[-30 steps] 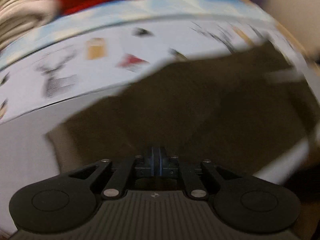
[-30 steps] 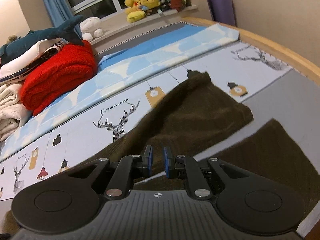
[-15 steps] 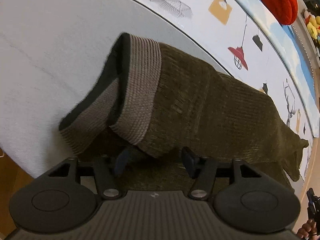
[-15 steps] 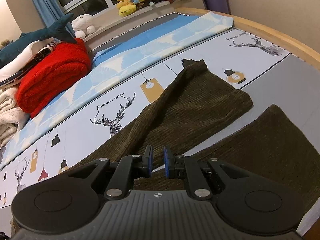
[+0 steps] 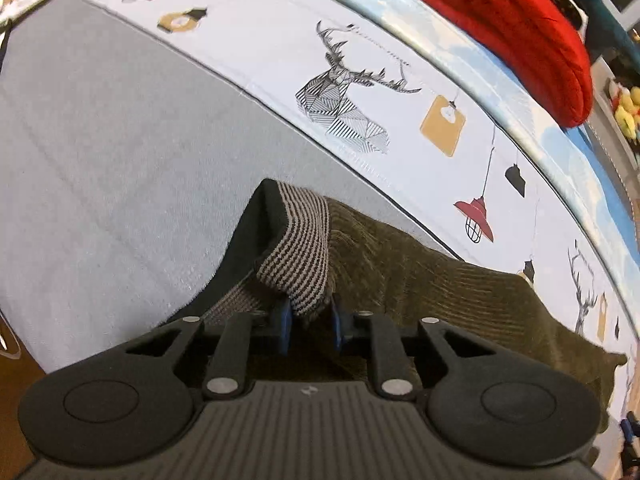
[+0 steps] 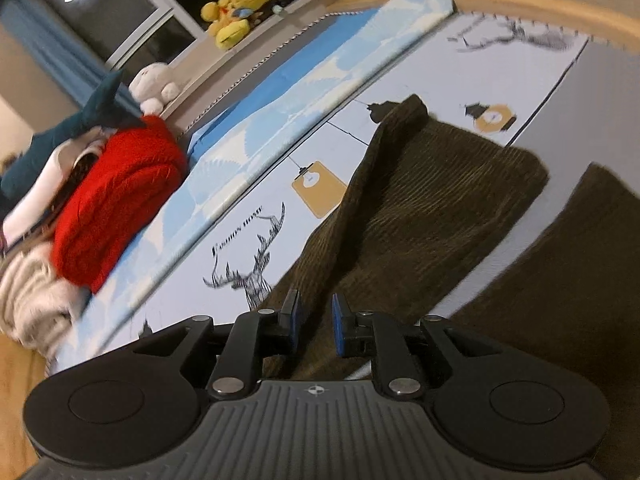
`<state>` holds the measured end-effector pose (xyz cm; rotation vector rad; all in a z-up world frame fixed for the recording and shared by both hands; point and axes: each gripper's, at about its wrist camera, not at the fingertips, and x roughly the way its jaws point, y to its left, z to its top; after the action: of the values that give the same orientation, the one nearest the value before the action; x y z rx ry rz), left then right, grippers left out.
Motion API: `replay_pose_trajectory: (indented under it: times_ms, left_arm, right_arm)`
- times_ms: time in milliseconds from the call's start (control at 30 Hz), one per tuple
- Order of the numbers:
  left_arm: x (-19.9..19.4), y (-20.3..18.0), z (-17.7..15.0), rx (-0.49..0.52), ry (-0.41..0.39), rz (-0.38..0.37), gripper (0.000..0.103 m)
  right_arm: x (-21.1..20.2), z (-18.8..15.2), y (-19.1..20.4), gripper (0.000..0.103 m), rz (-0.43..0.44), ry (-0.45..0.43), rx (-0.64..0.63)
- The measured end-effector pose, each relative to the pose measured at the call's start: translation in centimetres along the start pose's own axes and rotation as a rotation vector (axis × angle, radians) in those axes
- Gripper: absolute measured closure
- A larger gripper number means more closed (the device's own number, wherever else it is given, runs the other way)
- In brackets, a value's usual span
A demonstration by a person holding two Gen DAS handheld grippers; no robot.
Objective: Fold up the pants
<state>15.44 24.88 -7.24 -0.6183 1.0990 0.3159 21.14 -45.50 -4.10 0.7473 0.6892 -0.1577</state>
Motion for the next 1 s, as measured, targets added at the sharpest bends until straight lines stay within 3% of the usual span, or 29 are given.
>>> replay_pose_trajectory:
  times_ms: [100, 267, 467, 633, 667, 767, 900, 1000]
  left_arm:
    - [1.2, 0.1, -0.1, -0.026, 0.072, 0.012, 0.075]
    - [2.3, -0.5, -0.4, 0.008, 0.102, 0.044, 0.067]
    - [3.3, -0.9, -0.4, 0.011, 0.109, 0.079, 0.067]
    - [3.0, -1.2, -0.4, 0.028, 0.088, 0.098, 0.074]
    - [2.9, -1.2, -0.5, 0.034, 0.083, 0.098, 0.076]
    - [2.4, -0.9, -0.4, 0.033, 0.068, 0.075, 0.08]
    - [1.3, -0.6, -0.3, 0.041, 0.031, 0.031, 0.082]
    - [-0.5, -0.8, 0.1, 0.087, -0.033, -0.025, 0.084]
  right_arm:
    - [2.4, 0.7, -0.7, 0.077, 0.005, 0.002, 0.052]
    - [7.0, 1.6, -1.6, 0.064, 0.022, 0.03, 0.126]
    - [11.8, 1.7, -1.5, 0.062, -0.016, 0.072, 0.116]
    - [13.9, 1.5, -1.0, 0.063, -0.028, 0.094, 0.075]
    - [14.1, 1.4, -0.9, 0.066, -0.023, 0.095, 0.069]
    - [14.2, 1.5, -0.6, 0.1, -0.02, 0.083, 0.048]
    - [11.5, 2.5, 0.4, 0.1, 0.028, 0.026, 0.048]
    - [6.7, 3.3, 1.6, 0.1, 0.06, -0.032, 0.038]
